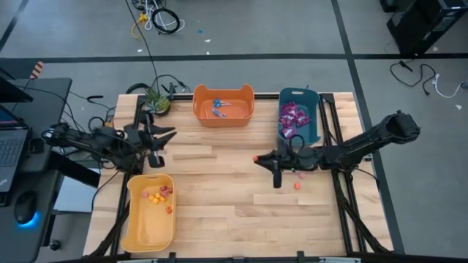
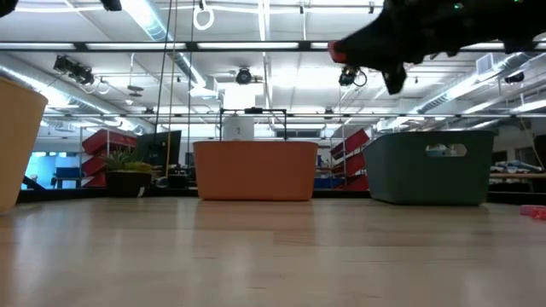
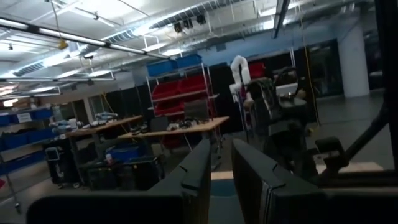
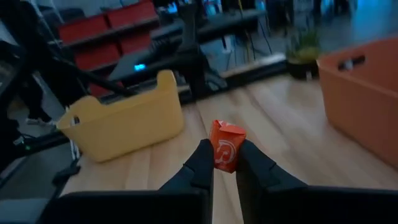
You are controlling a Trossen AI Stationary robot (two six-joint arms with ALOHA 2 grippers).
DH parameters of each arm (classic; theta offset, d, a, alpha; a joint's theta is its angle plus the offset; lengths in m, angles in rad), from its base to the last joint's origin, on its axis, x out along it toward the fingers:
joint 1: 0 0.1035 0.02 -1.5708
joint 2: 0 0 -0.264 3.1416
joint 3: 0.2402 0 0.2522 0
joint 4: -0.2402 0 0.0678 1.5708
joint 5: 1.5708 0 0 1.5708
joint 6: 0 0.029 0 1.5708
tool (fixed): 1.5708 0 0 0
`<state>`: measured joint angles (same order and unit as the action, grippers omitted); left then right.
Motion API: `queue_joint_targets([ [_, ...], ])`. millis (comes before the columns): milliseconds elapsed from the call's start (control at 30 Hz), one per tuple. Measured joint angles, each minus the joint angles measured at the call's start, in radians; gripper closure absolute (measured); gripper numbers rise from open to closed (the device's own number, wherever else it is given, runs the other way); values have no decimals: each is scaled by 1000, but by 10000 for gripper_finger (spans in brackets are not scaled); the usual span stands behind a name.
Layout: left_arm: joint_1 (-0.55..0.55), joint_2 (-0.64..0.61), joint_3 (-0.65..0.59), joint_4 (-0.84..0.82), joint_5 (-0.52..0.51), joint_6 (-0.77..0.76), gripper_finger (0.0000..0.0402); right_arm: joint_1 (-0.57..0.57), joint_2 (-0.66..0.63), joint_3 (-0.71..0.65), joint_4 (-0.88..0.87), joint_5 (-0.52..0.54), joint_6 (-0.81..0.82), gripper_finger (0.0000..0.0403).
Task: Sort candy
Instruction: Put the top orange candy into the yellow bin
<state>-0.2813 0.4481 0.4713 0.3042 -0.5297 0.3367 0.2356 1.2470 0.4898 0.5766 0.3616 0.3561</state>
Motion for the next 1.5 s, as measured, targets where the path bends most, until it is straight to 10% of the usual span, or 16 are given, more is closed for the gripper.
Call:
queue_joint_targets([
  [1500, 0, -91, 0, -71, -1, -8, 335, -129, 971, 1082, 95, -492, -321, 367],
])
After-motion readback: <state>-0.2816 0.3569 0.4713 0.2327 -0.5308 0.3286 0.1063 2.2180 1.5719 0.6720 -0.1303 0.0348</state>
